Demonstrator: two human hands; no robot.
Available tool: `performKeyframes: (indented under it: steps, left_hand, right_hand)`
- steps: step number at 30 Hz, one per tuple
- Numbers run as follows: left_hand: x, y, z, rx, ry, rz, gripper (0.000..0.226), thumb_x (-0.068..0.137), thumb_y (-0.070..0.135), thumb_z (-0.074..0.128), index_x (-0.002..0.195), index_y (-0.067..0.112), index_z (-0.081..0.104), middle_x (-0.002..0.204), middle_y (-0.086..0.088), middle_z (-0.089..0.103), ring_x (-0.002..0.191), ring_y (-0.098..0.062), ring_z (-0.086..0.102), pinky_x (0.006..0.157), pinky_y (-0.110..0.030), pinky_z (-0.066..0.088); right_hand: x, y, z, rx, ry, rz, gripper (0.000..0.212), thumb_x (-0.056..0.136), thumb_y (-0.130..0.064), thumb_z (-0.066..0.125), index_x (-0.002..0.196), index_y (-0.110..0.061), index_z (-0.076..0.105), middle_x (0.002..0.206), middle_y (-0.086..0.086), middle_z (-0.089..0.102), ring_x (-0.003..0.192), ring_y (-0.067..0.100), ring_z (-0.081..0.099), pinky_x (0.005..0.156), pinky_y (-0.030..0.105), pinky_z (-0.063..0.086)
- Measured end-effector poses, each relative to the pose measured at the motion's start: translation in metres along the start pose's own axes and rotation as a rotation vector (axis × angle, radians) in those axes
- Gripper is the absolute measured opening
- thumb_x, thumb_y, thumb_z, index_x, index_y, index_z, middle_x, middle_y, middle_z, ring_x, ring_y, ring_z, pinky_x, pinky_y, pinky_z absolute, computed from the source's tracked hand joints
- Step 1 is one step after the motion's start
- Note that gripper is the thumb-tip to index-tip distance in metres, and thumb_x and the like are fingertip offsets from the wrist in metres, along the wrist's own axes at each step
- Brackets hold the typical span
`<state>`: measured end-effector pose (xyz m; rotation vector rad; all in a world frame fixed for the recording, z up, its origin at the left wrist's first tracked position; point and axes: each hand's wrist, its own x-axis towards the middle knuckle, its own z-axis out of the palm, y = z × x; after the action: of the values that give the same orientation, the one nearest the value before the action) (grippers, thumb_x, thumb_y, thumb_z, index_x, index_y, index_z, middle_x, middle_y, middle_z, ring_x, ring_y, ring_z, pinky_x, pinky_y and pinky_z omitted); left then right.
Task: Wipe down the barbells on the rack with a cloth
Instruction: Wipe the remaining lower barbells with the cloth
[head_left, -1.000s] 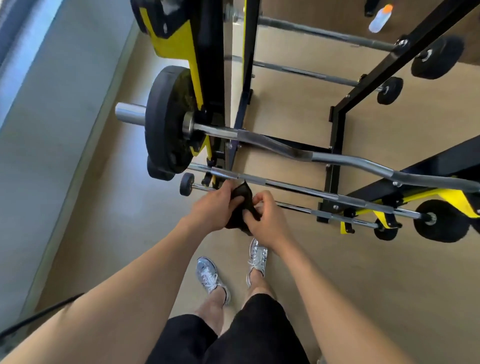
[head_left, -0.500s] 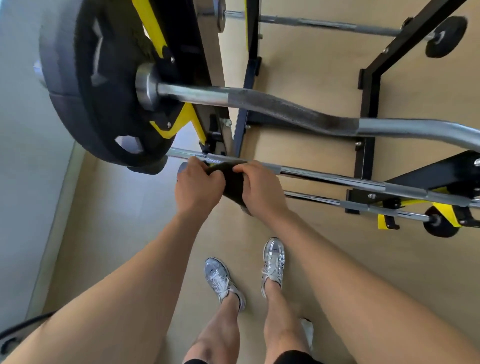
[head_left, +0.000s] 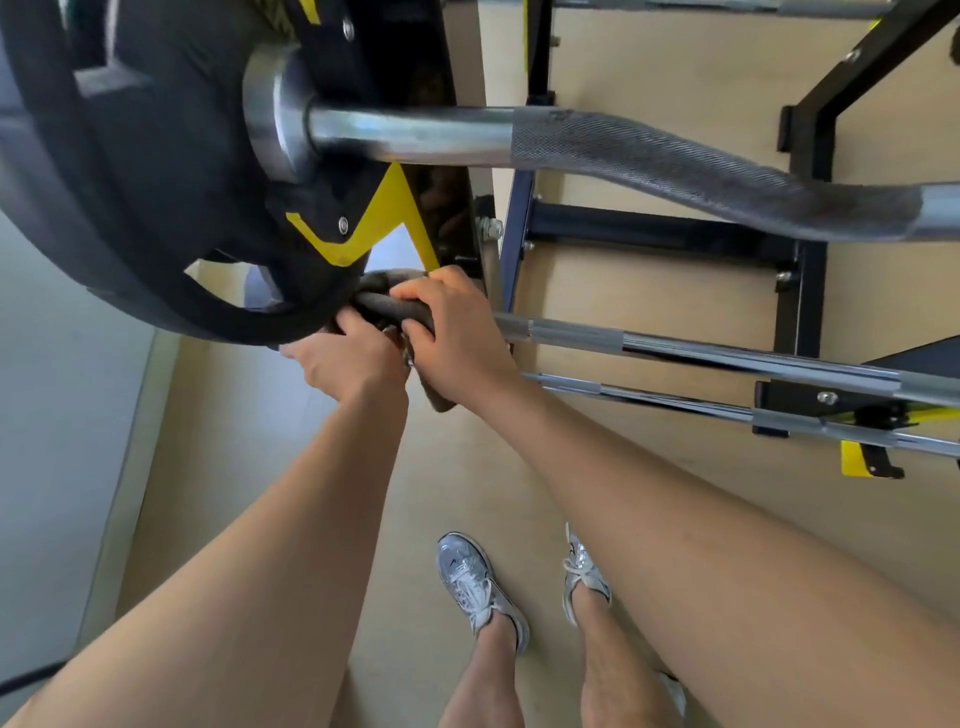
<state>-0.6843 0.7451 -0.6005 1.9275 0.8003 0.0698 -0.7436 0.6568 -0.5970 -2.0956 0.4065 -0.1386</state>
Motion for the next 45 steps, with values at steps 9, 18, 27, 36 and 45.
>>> performKeyframes:
  steps: [9, 18, 27, 36, 45]
  left_hand:
    - [0.006, -0.031, -0.006, 0.607, -0.341, 1.083, 0.027, 0.095, 0.017, 0.062, 0.121, 0.008, 0.066, 0.123, -0.012, 0.064, 0.12, -0.023, 0.044, 0.102, -0.034, 0.033]
    - [-0.001, -0.036, 0.027, 1.1, -0.647, 0.786, 0.073, 0.11, 0.045, 0.035, 0.164, 0.004, 0.007, 0.173, -0.015, -0.008, 0.16, -0.033, -0.011, 0.128, -0.05, 0.002]
    - [-0.071, -0.035, 0.036, 1.156, -0.498, 0.798, 0.054, 0.1, -0.002, 0.05, 0.151, -0.009, 0.036, 0.159, -0.031, 0.035, 0.148, -0.04, 0.037, 0.122, -0.046, 0.033]
    - [-0.101, -0.049, 0.054, 0.928, -1.107, 1.287, 0.055, 0.102, 0.015, 0.051, 0.157, 0.017, 0.04, 0.162, -0.003, 0.042, 0.156, -0.03, 0.026, 0.127, -0.053, 0.017]
    - [-0.054, -0.043, 0.022, 0.999, -0.67, 1.256, 0.045, 0.091, 0.015, 0.052, 0.136, 0.01, 0.055, 0.14, -0.008, 0.059, 0.137, -0.032, 0.046, 0.117, -0.045, 0.034]
  right_hand:
    - [0.001, 0.013, 0.017, -0.053, 0.197, 0.015, 0.018, 0.092, -0.001, 0.068, 0.109, -0.007, 0.067, 0.117, 0.012, 0.053, 0.093, 0.029, 0.065, 0.083, 0.035, 0.054]
    - [-0.023, 0.054, -0.016, -0.149, 0.3, 0.092, 0.023, 0.089, -0.005, 0.053, 0.104, -0.01, 0.069, 0.113, 0.008, 0.057, 0.098, 0.022, 0.059, 0.082, 0.031, 0.053]
    - [-0.035, 0.073, -0.043, -0.13, 0.413, 0.187, 0.027, 0.09, 0.003, 0.055, 0.107, -0.012, 0.068, 0.109, 0.003, 0.06, 0.099, 0.016, 0.059, 0.084, 0.021, 0.05]
    - [-0.059, 0.109, -0.093, -0.173, 0.548, 0.285, 0.036, 0.091, 0.006, 0.044, 0.114, -0.012, 0.066, 0.114, 0.005, 0.059, 0.105, 0.02, 0.059, 0.089, 0.025, 0.049]
    - [-0.047, 0.084, -0.059, -0.357, 0.133, -0.185, 0.04, 0.089, -0.001, 0.062, 0.128, -0.005, 0.057, 0.127, 0.015, 0.055, 0.112, 0.031, 0.054, 0.098, 0.042, 0.048]
